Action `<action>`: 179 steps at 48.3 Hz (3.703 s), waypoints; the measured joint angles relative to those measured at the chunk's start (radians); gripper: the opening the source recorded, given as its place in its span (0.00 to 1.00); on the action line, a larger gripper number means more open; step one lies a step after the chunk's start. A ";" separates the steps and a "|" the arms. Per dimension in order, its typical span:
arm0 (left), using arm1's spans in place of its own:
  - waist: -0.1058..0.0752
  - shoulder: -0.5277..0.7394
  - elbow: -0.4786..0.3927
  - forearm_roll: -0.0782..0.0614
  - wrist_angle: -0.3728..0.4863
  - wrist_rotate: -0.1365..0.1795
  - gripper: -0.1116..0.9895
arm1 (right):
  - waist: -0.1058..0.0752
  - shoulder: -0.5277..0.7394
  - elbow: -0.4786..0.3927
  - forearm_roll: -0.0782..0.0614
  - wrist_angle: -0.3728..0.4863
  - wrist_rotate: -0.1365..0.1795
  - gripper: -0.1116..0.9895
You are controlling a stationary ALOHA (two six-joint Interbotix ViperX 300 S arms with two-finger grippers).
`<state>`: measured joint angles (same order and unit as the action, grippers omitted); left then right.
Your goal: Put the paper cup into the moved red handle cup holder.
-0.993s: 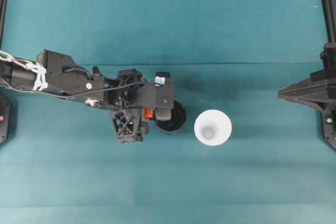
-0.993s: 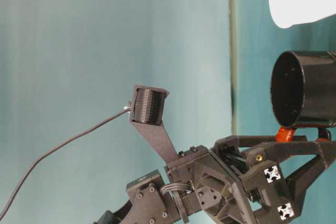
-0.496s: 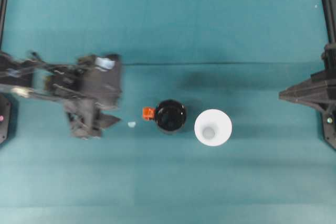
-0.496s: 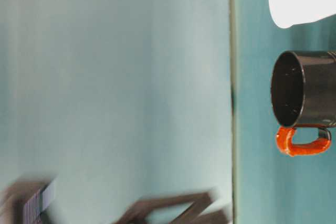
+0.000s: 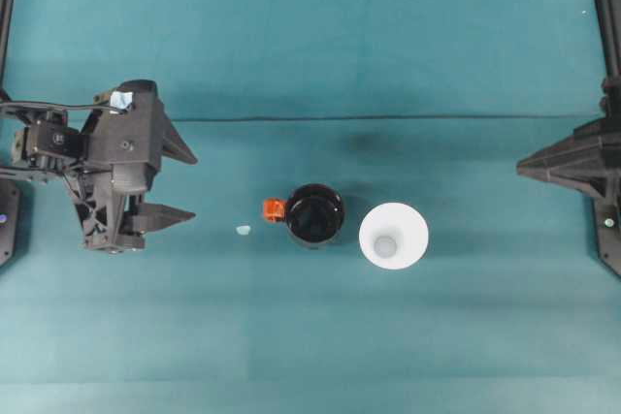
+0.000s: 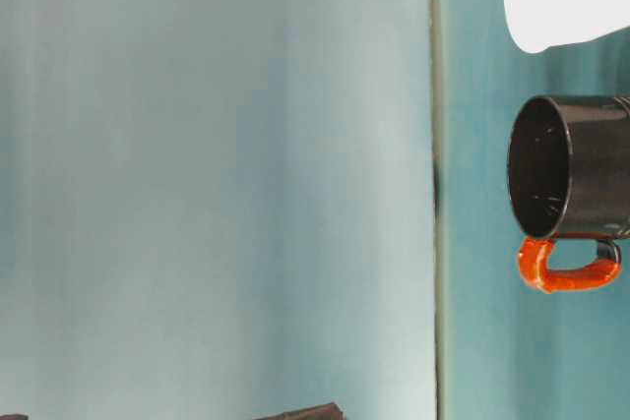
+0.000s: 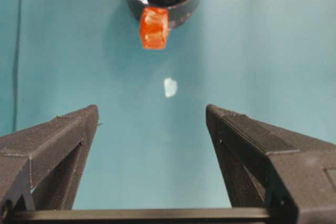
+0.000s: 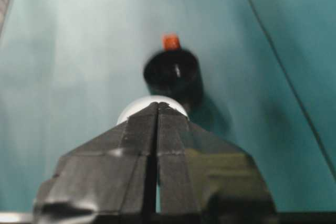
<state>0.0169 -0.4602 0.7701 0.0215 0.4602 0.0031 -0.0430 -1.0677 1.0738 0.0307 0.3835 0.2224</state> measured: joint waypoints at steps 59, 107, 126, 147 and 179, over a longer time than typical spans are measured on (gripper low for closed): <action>-0.002 -0.011 0.011 0.000 0.000 -0.008 0.93 | -0.017 0.761 -0.373 0.009 0.308 0.192 0.97; -0.002 -0.011 0.021 0.000 0.000 -0.009 0.93 | -0.006 1.049 -0.388 0.041 0.227 0.193 0.71; -0.002 -0.011 0.021 -0.002 0.000 -0.009 0.92 | -0.008 1.052 -0.408 0.109 0.236 0.193 0.02; 0.000 -0.011 0.020 0.000 0.000 -0.009 0.92 | -0.008 1.049 -0.443 0.141 0.293 0.193 0.00; 0.000 -0.011 0.020 0.000 0.000 -0.023 0.92 | -0.054 0.968 -0.879 0.043 0.767 0.186 0.00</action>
<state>0.0169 -0.4709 0.7900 0.0215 0.4602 -0.0199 -0.0966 -0.0997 0.1948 0.0736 1.1505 0.4080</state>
